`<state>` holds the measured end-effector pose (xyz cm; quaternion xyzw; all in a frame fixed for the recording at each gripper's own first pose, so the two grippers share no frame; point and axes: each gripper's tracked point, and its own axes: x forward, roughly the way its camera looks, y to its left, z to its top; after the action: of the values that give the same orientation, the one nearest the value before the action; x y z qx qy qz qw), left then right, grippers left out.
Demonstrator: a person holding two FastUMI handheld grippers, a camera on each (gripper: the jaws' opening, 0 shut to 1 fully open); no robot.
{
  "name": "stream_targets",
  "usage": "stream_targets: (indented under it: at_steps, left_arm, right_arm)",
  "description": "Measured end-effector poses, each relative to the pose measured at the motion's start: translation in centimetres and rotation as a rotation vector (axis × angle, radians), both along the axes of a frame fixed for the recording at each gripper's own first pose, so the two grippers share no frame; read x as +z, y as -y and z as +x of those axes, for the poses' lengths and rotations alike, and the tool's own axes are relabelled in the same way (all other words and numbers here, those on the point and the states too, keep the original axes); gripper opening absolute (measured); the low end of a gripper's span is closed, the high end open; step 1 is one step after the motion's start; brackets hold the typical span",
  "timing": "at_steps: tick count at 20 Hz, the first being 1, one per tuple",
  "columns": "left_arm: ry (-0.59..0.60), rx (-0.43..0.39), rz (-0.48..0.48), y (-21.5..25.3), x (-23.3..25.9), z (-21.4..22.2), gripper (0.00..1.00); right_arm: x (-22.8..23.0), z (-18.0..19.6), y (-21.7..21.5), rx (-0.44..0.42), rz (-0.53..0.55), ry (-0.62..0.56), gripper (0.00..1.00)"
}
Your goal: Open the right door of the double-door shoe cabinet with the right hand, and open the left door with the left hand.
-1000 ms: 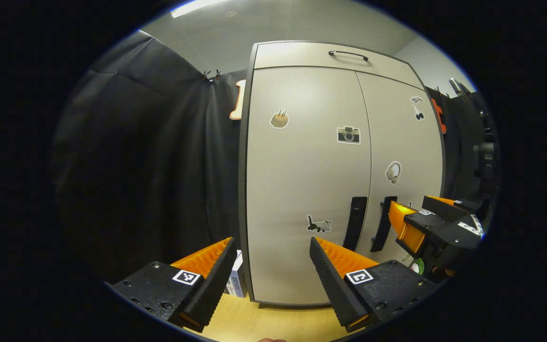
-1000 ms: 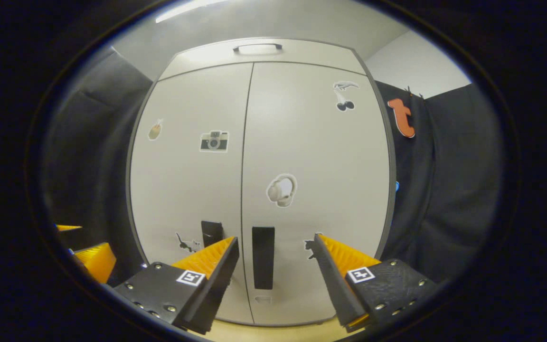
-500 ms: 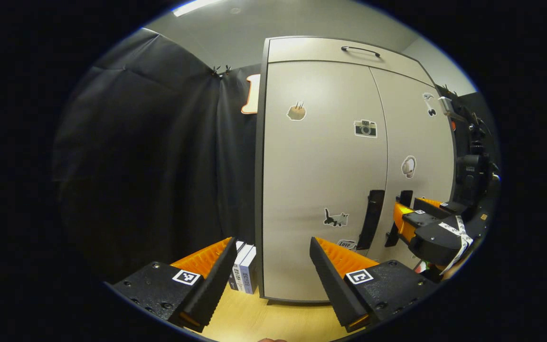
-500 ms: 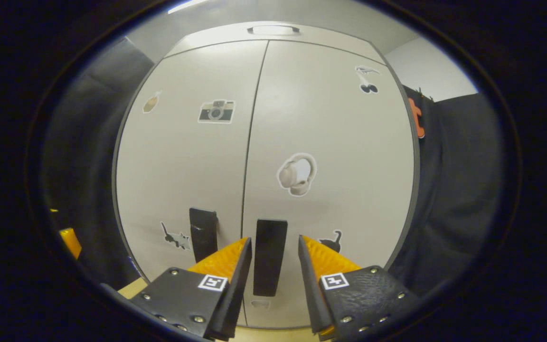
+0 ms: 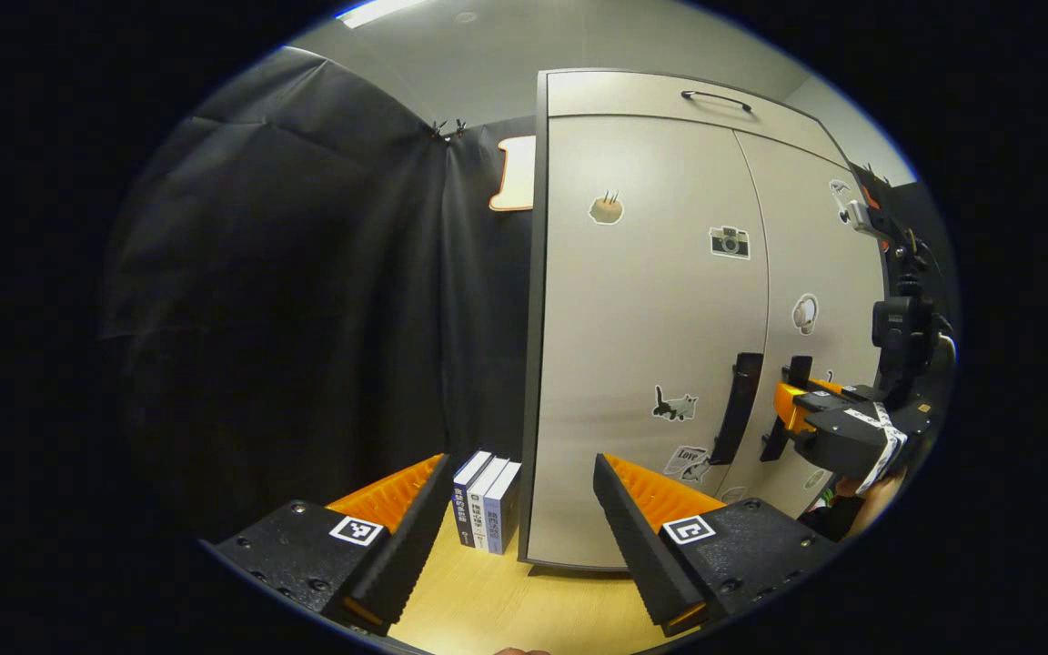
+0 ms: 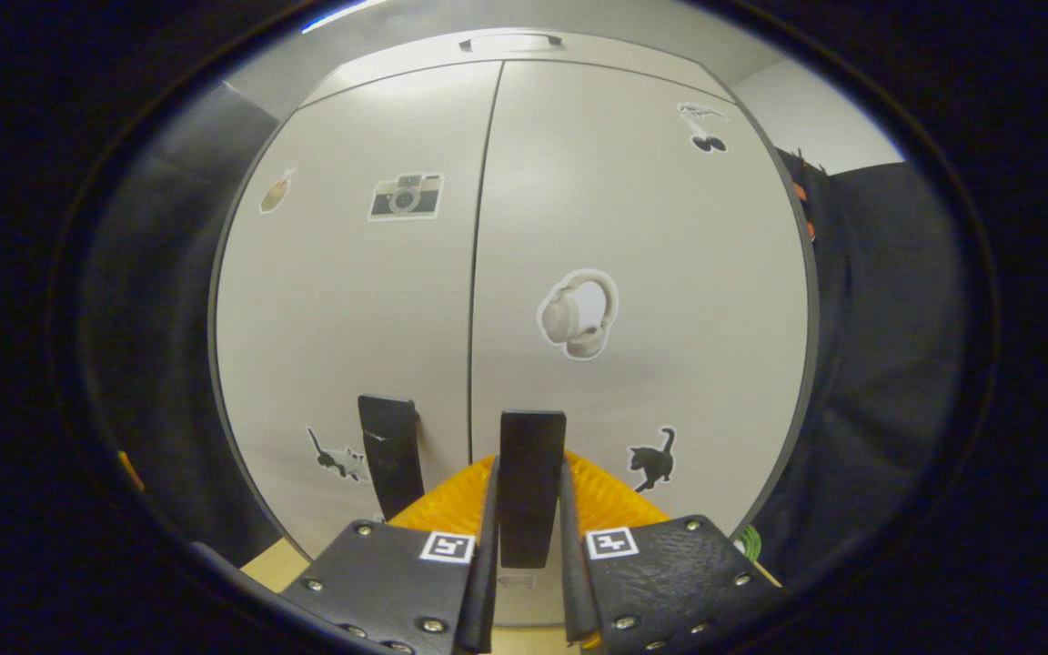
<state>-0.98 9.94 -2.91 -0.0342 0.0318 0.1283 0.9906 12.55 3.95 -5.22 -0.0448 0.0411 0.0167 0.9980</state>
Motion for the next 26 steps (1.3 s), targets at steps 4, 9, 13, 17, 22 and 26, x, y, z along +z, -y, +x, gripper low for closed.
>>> stream_targets:
  at_steps: [4, 9, 13, 17, 22, 26]
  left_arm:
    - [-0.003, 0.000, -0.012, -0.1, -0.2, -0.9, 0.97]
    - [-0.011, 0.004, 0.005, -0.2, -0.4, -2.0, 0.97]
    - [0.002, -0.017, -0.012, 0.7, -0.1, -2.5, 0.97]
    - [-0.001, -0.055, -0.002, 2.2, 0.0, -2.9, 0.97]
    - [-0.011, -0.083, 0.006, 3.3, -0.2, -3.5, 0.97]
    - [-0.014, -0.088, 0.003, 3.7, -0.2, -3.8, 0.97]
  right_arm:
    - [0.0, -0.1, 0.2, 0.010, 0.022, 0.004, 0.20]
    - [0.1, -1.1, 0.3, 0.061, 0.034, 0.005, 0.20]
    - [0.0, -2.9, 0.7, 0.122, 0.048, -0.008, 0.20]
    - [0.1, -4.0, 1.3, 0.183, 0.070, -0.021, 0.20]
    - [0.2, -5.0, 1.8, 0.282, 0.079, -0.044, 0.21]
    - [0.3, -5.9, 2.5, 0.342, 0.085, -0.061, 0.20]
